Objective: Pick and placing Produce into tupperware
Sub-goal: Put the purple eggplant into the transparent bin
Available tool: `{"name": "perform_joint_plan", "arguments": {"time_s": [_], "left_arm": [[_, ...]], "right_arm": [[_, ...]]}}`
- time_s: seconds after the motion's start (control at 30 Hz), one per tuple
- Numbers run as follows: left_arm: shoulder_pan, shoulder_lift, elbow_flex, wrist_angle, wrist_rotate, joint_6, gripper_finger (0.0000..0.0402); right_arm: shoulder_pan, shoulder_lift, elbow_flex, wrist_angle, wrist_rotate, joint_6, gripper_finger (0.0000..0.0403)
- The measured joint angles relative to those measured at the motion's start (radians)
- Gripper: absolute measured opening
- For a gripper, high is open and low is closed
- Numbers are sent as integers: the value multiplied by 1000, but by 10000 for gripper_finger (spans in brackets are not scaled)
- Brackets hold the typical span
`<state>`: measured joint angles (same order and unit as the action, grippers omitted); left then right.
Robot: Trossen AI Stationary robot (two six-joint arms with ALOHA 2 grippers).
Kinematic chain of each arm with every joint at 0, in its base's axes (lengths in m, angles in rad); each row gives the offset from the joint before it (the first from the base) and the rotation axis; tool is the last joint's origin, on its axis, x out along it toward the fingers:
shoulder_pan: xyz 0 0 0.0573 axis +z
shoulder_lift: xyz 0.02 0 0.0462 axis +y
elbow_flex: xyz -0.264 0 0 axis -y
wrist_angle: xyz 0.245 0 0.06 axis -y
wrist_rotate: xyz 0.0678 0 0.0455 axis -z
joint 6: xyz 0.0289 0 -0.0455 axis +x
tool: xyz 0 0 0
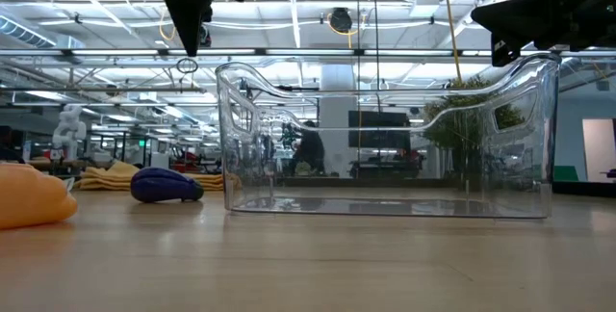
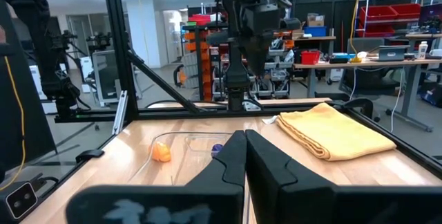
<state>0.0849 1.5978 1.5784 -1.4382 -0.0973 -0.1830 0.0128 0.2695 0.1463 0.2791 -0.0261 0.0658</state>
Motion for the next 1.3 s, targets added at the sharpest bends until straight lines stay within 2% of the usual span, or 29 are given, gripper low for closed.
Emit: {"name": "perform_joint_plan", "arguments": {"time_s": [0.13,0.47,1.13,1.3], "left_arm": [[-16,0,0,27,48,-15,30],[-60,0,0,27,52,-64,30],[-63,0,0,29,45,-58,30],[-67,-1,0,35,91,-36,31]], "right_arm": [[0,0,0,0,0,0,0],[0,0,0,0,0,0,0],[0,0,0,0,0,0,0],[0,0,0,0,0,0,0]]}}
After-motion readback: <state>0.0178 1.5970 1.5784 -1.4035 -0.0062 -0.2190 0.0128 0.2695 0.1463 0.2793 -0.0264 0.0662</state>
